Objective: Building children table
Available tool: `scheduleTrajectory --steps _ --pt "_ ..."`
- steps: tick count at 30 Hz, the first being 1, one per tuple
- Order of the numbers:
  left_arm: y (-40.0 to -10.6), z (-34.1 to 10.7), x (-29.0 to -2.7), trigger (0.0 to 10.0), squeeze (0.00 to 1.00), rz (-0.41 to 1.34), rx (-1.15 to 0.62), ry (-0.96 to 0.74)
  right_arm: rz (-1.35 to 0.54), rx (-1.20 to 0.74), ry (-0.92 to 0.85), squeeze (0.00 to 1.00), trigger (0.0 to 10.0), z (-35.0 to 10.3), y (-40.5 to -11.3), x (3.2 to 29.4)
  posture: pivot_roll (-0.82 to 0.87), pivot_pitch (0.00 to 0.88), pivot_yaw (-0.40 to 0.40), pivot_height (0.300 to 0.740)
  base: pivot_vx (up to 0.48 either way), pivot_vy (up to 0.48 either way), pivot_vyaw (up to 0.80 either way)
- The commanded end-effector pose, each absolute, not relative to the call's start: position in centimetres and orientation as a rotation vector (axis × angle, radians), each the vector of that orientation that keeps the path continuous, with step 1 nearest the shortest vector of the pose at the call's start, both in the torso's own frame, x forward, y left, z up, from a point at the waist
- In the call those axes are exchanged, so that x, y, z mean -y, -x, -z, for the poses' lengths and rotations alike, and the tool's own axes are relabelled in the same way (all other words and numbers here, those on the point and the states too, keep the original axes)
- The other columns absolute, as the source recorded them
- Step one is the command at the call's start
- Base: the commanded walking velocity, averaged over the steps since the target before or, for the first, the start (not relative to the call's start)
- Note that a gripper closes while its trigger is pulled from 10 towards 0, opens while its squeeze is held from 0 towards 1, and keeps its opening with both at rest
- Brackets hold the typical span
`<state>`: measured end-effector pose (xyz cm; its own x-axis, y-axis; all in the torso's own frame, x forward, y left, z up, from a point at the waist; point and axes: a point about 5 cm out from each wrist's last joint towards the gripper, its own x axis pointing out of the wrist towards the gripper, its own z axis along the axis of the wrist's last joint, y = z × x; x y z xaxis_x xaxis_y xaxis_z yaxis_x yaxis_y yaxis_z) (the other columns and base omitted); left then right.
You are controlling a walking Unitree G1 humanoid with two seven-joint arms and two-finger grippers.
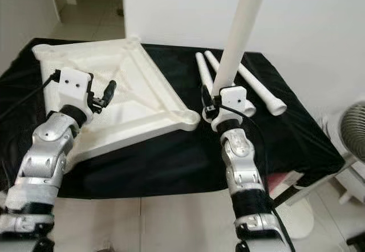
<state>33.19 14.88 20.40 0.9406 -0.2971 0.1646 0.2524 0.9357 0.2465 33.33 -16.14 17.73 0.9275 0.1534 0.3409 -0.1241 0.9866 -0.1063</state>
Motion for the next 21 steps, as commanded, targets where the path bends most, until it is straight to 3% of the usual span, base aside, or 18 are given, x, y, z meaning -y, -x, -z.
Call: scheduleTrajectory --steps 1,21 --pt "-33.27 -20.36 -15.16 10.0 0.00 0.257 0.194 -0.222 -0.136 0.375 0.080 0.00 10.0 -18.08 -33.29 16.11 0.09 0.046 -0.073 0.740 0.000 0.000 0.00" --pt "-33.46 -20.07 -15.18 10.0 0.00 0.220 0.147 -0.130 -0.142 0.362 0.097 0.00 10.0 -17.92 -33.06 16.55 0.09 0.054 -0.061 0.740 0.000 0.000 0.00"
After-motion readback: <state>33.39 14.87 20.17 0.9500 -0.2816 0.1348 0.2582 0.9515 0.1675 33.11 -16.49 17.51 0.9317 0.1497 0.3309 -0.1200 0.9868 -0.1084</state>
